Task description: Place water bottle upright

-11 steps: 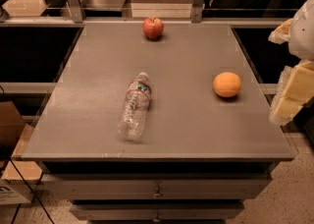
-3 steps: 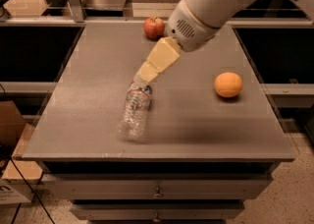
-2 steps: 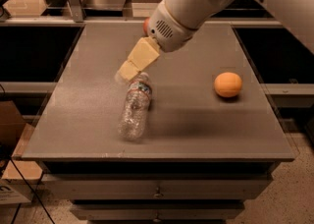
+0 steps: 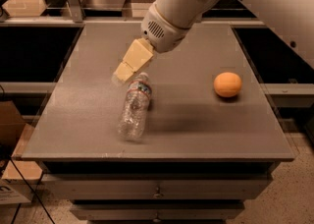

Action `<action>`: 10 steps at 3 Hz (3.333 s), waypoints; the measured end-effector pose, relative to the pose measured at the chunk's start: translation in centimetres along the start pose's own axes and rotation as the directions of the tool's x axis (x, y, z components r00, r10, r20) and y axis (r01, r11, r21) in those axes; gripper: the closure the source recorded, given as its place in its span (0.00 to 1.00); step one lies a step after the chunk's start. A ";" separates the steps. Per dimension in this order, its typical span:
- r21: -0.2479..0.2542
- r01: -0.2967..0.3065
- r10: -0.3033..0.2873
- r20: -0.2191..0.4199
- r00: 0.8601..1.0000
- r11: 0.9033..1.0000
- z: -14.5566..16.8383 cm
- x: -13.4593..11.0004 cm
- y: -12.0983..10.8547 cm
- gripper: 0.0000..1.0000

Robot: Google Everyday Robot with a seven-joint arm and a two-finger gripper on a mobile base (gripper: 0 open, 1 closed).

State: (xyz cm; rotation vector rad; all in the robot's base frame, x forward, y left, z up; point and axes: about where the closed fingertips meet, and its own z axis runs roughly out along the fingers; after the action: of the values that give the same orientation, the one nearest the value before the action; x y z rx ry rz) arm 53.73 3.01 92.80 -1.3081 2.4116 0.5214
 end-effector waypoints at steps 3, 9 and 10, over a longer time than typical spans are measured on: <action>-0.005 -0.106 0.100 -0.284 0.954 0.994 5.1 1.5 -0.2 0.00; 0.058 -0.150 0.161 -0.366 0.917 0.987 8.9 0.6 -0.7 0.87; -0.013 -0.111 0.106 -0.222 0.969 0.994 7.1 -1.2 -0.2 1.00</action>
Offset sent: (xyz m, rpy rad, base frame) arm 0.0008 0.0060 -0.0543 -0.2863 0.2515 -0.0489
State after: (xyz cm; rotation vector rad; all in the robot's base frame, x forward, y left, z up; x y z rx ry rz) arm 55.38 7.12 87.08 -1.3113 2.6788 0.4579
